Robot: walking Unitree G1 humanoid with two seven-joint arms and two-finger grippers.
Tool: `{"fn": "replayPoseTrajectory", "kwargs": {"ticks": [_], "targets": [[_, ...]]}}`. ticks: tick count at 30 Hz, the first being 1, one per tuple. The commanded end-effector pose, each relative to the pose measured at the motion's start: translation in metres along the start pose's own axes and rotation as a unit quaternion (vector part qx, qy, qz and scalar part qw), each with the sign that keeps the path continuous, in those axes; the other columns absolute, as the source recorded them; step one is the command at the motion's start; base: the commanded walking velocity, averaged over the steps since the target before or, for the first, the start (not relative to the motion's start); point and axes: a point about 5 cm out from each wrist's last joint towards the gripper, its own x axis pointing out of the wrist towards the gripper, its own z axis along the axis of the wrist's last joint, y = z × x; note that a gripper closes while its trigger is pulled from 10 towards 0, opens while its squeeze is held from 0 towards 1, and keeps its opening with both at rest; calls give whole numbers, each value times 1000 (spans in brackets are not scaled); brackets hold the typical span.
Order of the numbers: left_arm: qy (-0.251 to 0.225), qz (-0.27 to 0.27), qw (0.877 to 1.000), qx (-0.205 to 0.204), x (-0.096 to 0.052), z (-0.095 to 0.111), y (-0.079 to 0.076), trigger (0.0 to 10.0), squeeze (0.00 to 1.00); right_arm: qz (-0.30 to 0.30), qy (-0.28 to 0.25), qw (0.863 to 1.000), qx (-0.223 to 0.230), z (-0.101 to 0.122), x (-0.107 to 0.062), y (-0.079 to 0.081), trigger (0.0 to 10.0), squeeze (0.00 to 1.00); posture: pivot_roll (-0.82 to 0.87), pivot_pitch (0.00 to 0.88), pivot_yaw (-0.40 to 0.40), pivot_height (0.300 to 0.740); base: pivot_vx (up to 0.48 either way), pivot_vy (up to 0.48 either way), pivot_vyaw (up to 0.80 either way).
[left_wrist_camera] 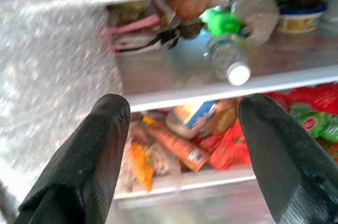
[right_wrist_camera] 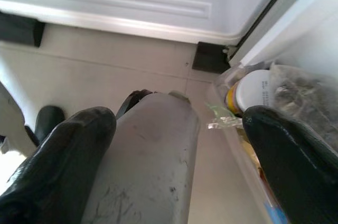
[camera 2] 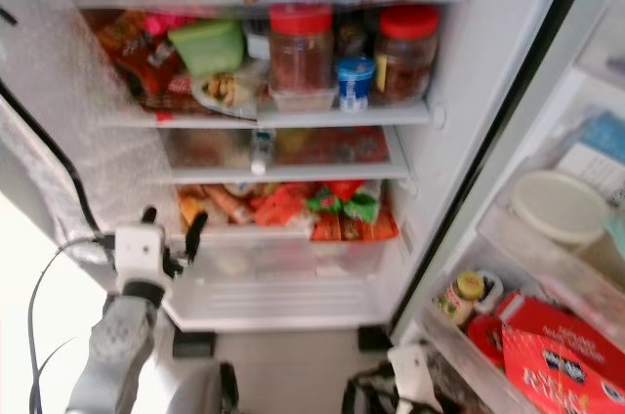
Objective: Restocking fridge
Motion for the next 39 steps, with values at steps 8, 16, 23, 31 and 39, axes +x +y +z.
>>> {"fn": "replayPoseTrajectory", "kwargs": {"ticks": [8,16,23,31,39], "targets": [[11,8,1000,-9,1,-2,2,10000,0,18,42,999,8,-22,-3,11,10000,0,-43,34,0,632,0,215,0],[11,-4,1000,-5,2,-1,-2,10000,0,19,41,999,10,-22,-3,12,10000,0,-43,21,6,632,0,361,0],[122,-42,991,15,-6,-35,-5,10000,0,15,41,999,9,-23,-3,11,10000,0,-39,19,6,632,0,0,0],[268,-25,963,-12,-34,-79,24,10000,0,16,43,999,6,-23,-4,11,10000,0,-20,32,-4,632,0,0,0],[401,67,914,7,-92,-136,71,10000,0,18,43,999,7,-24,-3,12,10000,0,-18,37,4,632,0,0,0]]}}
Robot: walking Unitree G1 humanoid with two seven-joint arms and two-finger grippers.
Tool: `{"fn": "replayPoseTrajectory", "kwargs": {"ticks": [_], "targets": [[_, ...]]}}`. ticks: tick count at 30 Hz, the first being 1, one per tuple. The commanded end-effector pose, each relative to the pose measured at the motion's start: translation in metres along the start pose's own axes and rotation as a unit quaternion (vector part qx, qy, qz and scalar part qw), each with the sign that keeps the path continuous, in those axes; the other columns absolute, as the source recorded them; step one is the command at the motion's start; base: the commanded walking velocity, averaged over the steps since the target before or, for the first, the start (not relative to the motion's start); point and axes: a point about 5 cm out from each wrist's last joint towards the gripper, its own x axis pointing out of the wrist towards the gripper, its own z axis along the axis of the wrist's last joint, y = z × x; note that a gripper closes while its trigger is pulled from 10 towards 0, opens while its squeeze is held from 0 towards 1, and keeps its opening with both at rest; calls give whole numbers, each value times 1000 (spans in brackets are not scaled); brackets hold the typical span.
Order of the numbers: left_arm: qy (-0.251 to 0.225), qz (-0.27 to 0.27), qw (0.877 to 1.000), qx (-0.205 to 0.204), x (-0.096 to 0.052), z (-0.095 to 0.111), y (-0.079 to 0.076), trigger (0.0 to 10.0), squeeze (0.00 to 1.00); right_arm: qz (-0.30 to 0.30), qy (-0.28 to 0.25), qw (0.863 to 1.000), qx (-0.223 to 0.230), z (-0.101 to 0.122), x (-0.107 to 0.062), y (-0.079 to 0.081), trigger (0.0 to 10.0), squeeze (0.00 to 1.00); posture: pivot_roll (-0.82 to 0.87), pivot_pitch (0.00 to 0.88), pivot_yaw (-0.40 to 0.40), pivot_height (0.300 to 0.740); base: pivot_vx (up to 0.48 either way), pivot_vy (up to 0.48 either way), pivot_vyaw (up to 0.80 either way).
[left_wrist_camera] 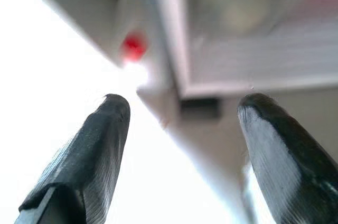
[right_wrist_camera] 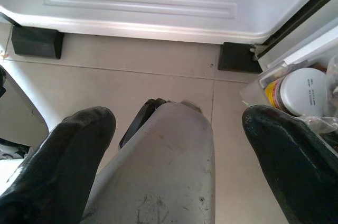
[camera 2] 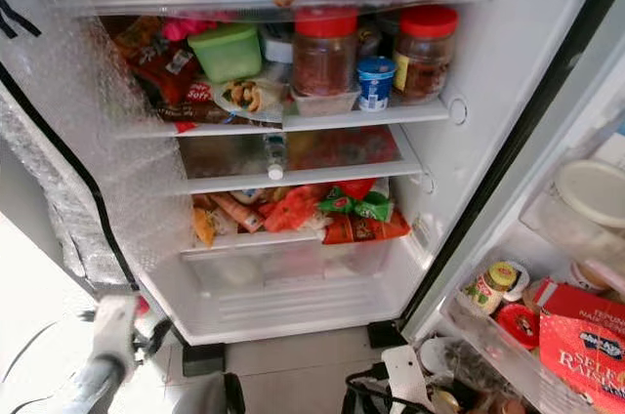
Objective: Restocking fridge
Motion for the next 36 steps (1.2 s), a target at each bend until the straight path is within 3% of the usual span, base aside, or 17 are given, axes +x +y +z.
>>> {"fn": "replayPoseTrajectory", "kwargs": {"ticks": [1,3,8,13,17,36], "targets": [[28,13,999,8,-2,-17,2,10000,0,8,47,999,9,-25,-5,6,10000,0,-18,37,4,632,0,0,0],[28,33,999,9,-3,-19,8,10000,0,7,46,999,10,-24,-5,7,10000,0,-24,42,5,632,0,0,0],[28,71,997,-30,-2,-23,19,10000,0,5,44,999,12,-23,-4,7,10000,0,-14,40,6,632,0,0,0],[63,55,996,-11,-1,-40,10,10000,0,4,43,999,14,-22,-3,7,10000,0,-26,39,9,632,0,0,0],[58,52,997,-26,-1,-41,7,10000,0,2,42,999,17,-22,-3,7,10000,0,-26,39,9,632,0,231,0],[49,41,998,-7,2,-41,-2,10000,0,0,38,999,17,-21,-3,8,10000,0,-19,40,10,632,0,354,0]]}}
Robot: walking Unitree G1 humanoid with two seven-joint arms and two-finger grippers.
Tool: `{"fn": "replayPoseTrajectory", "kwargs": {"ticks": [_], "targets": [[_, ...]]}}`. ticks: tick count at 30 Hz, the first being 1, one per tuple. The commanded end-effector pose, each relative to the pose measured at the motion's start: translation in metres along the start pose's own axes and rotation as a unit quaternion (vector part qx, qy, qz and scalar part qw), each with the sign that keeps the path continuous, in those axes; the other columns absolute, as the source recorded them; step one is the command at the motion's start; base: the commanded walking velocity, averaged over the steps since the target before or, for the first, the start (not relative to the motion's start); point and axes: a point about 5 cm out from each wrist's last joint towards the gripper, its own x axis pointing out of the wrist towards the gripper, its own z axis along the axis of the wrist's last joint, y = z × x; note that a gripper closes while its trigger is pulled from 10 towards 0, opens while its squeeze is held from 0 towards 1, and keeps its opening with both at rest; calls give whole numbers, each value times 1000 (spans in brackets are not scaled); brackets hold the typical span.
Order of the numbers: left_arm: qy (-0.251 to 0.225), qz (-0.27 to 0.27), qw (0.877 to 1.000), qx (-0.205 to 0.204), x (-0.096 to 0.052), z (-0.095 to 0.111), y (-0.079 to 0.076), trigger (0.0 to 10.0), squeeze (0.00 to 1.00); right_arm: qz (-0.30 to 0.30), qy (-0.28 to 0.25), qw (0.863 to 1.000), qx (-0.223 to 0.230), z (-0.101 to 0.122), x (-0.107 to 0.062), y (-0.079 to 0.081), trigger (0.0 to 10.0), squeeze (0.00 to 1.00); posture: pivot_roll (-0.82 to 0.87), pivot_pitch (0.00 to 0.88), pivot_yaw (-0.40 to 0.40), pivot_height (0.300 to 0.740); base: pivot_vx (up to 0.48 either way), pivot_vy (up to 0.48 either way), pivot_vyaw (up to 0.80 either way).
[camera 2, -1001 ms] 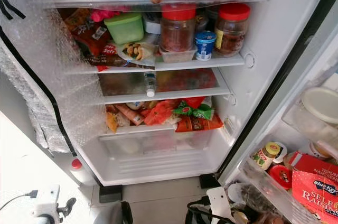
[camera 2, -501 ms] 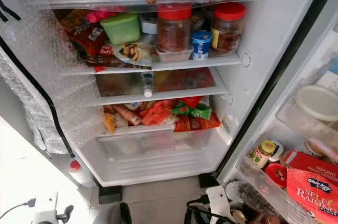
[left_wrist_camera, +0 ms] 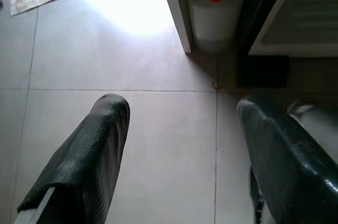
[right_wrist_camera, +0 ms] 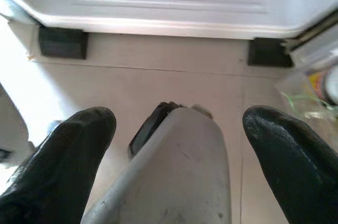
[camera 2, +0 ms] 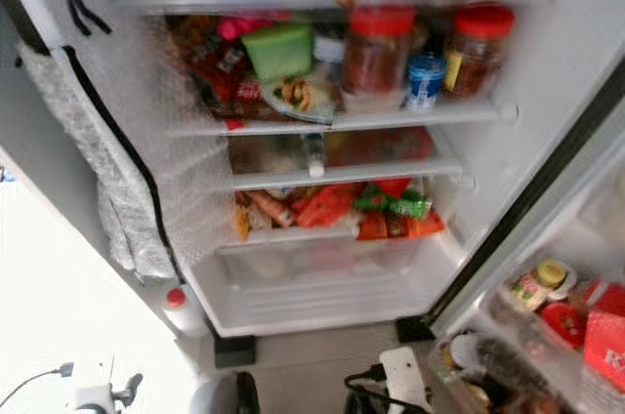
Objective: Restocking fridge
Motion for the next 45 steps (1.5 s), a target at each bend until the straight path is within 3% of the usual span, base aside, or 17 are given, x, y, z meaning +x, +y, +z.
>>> {"fn": "replayPoseTrajectory", "kwargs": {"ticks": [1,26,45], "targets": [[10,3,1000,11,-2,-6,3,10000,0,10,35,999,12,-19,-3,9,10000,0,-19,40,10,632,0,352,0],[8,-13,1000,17,-2,-7,-3,10000,0,0,40,999,18,-22,-3,10,10000,0,-23,16,20,632,0,335,0],[2,-40,998,52,-4,-11,-16,10000,0,-6,42,999,20,-21,-3,9,10000,0,-21,24,17,732,0,0,0]]}}
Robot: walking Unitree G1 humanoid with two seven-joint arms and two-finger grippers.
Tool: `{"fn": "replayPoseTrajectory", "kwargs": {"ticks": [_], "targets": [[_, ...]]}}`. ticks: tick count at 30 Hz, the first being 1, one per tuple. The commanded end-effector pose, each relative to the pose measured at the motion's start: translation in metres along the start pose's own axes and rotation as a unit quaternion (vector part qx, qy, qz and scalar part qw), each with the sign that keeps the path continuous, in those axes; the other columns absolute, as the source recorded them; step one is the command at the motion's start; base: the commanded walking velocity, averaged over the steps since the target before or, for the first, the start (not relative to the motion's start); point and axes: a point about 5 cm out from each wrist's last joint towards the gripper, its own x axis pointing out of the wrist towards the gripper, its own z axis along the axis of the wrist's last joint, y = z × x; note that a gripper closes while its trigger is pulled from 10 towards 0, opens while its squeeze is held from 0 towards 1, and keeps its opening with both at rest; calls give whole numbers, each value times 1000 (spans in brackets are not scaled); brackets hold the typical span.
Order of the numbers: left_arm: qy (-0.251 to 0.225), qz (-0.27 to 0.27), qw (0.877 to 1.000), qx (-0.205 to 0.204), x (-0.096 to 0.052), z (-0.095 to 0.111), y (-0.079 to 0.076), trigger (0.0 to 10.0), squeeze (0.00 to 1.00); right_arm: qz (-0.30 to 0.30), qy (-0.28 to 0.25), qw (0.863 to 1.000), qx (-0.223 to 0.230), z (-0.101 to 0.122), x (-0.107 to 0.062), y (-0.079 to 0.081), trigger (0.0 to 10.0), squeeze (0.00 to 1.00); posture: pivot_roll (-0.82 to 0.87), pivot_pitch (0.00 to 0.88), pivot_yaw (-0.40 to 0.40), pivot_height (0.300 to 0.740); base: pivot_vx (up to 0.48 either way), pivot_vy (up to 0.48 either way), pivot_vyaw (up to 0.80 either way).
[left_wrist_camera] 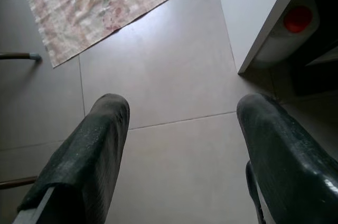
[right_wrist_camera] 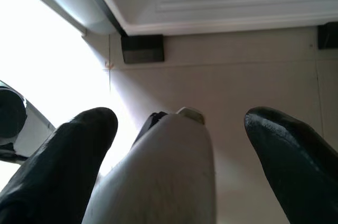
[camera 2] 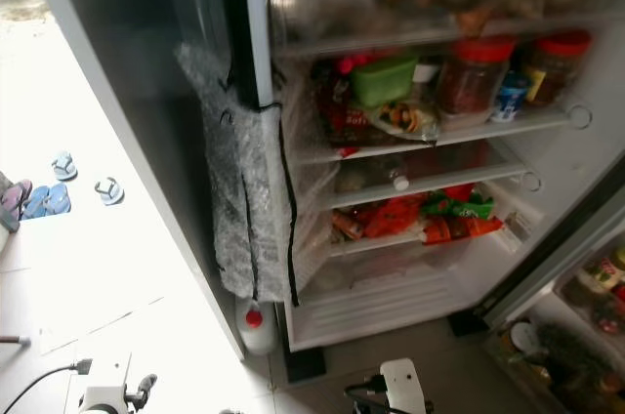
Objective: Restocking fridge
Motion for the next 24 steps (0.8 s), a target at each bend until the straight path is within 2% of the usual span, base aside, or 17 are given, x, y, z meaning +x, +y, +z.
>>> {"fn": "replayPoseTrajectory", "kwargs": {"ticks": [1,13,19,24], "targets": [[12,-7,1000,13,-3,-8,-3,10000,0,-1,14,1000,3,-7,-1,0,10000,0,-21,24,17,737,0,0,0],[14,-12,1000,13,-3,-9,-6,10000,0,-1,13,1000,1,-5,-1,0,10000,0,-21,24,17,740,0,0,0],[20,-12,1000,14,-3,-11,-6,10000,0,-2,5,1000,16,-4,0,1,10000,0,-18,21,19,740,0,0,0],[18,-15,1000,17,-3,-10,-6,10000,0,-1,1,1000,18,-3,0,2,10000,0,-18,20,19,740,0,308,0]]}}
